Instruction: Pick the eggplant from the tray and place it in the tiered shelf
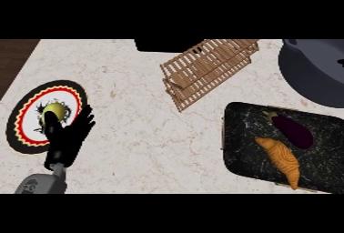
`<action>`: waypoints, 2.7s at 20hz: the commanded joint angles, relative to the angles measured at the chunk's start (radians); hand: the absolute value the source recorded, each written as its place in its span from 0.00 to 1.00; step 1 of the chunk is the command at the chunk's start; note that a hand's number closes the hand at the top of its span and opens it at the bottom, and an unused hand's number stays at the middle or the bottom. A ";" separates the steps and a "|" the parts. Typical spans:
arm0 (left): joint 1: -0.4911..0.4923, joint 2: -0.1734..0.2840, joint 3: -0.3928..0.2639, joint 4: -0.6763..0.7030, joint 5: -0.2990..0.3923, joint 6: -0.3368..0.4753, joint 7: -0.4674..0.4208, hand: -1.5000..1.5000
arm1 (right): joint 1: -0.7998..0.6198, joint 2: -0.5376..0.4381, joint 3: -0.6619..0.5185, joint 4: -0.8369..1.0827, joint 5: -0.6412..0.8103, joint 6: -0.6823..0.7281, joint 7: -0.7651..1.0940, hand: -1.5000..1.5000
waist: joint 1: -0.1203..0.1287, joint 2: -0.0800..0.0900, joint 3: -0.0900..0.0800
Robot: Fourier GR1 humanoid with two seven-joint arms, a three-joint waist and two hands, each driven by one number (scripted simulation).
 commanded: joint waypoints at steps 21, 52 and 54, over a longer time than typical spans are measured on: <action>0.024 -0.005 0.085 -0.036 -0.019 -0.033 0.054 0.50 | -0.008 0.277 0.128 -0.364 0.294 -0.019 0.544 0.00 | -0.043 -0.013 -0.003; 0.048 -0.065 0.171 -0.101 -0.105 -0.112 0.117 0.50 | 0.219 0.457 -0.017 -0.357 0.819 -0.263 0.465 0.00 | -0.044 -0.013 -0.002; 0.012 -0.118 0.167 0.012 -0.138 -0.095 0.019 0.50 | 0.160 0.542 -0.001 -0.303 0.856 -0.267 0.502 0.00 | -0.044 -0.012 -0.003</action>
